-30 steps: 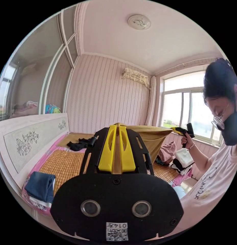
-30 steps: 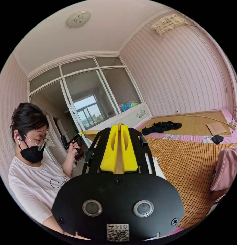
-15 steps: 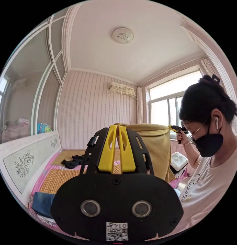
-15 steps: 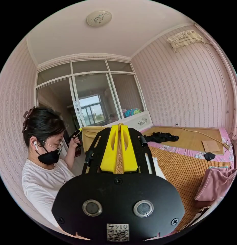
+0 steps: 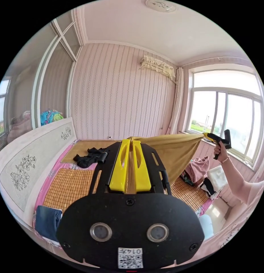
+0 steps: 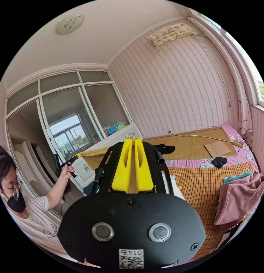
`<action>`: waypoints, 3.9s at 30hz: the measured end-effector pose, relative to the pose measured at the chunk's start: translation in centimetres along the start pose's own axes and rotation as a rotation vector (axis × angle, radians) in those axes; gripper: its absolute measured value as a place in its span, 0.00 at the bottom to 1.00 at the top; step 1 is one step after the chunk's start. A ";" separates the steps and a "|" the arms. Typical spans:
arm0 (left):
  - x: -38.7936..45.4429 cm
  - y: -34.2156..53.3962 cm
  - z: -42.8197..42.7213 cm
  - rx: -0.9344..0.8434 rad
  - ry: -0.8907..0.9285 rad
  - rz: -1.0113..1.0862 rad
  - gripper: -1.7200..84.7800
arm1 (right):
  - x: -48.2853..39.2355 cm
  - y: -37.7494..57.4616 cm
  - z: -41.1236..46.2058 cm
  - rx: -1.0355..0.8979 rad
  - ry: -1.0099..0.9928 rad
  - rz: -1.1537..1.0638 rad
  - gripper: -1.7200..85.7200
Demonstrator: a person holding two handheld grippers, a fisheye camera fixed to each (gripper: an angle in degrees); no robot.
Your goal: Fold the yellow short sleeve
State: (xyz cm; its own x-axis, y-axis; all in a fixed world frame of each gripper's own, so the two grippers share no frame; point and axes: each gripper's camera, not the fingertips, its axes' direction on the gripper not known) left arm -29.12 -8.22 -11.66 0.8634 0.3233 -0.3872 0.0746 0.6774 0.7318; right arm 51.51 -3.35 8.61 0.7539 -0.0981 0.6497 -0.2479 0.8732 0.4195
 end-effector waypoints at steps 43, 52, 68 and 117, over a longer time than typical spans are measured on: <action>-10.0 49.5 31.4 -0.856 0.082 -0.066 0.05 | 31.2 13.3 20.4 -0.760 0.339 0.337 0.11; -0.6 47.6 50.6 -0.775 0.382 0.093 0.04 | 41.1 9.0 31.4 -0.675 0.379 0.358 0.09; 17.9 49.3 67.0 -0.767 0.543 0.454 0.06 | 43.2 12.3 15.6 -0.479 0.368 0.514 0.07; -32.1 54.0 33.7 -0.654 -0.088 -0.212 0.07 | 17.6 9.6 64.1 -1.026 -0.247 -0.141 0.06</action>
State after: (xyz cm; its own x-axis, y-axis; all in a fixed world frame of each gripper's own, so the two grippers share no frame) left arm -35.98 -4.27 59.20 0.9026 0.1043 -0.4176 -0.0466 0.9882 0.1462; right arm 23.39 -27.31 64.69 0.5628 -0.2228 0.7960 0.5502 0.8197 -0.1595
